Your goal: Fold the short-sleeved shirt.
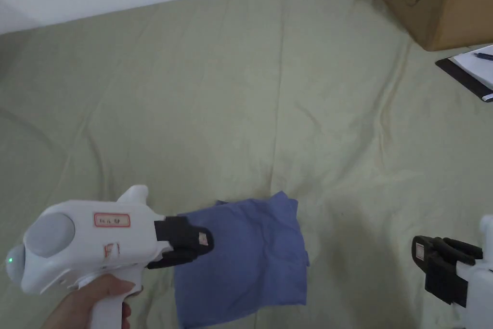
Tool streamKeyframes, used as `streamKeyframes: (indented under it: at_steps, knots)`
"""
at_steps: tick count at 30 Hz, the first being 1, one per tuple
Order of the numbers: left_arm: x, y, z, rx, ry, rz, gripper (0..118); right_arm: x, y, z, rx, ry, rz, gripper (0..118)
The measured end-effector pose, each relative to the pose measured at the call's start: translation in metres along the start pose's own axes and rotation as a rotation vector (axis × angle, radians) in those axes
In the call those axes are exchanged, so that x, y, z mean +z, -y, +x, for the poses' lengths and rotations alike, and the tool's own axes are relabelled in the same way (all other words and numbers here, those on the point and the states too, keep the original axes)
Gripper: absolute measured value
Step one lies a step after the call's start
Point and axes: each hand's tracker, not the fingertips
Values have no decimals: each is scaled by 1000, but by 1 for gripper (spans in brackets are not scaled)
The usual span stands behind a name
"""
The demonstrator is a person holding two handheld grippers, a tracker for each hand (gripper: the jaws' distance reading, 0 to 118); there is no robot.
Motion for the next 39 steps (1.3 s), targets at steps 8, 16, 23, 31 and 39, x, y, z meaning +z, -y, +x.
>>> streamKeyframes:
  at_steps: [8, 16, 23, 31, 39]
  knots:
    - [-31, 22, 47, -125, 104, -70, 0, -4, 2, 4, 8, -4, -12, 0]
    - [-118, 15, 80, -287, 10, -219, 0, -3, 6, 15, -8, 6, -16, 0]
    - [-168, 25, 104, -262, 40, -286, 0, 2, 7, 19, -22, 22, -26, 0]
    - [-84, 43, 90, -368, 118, -178, 0, -9, 0, -10, 24, -47, -26, 0]
    - [45, 56, -48, -78, 179, 149, 0, -78, -2, -96, 202, -208, -121, 0]
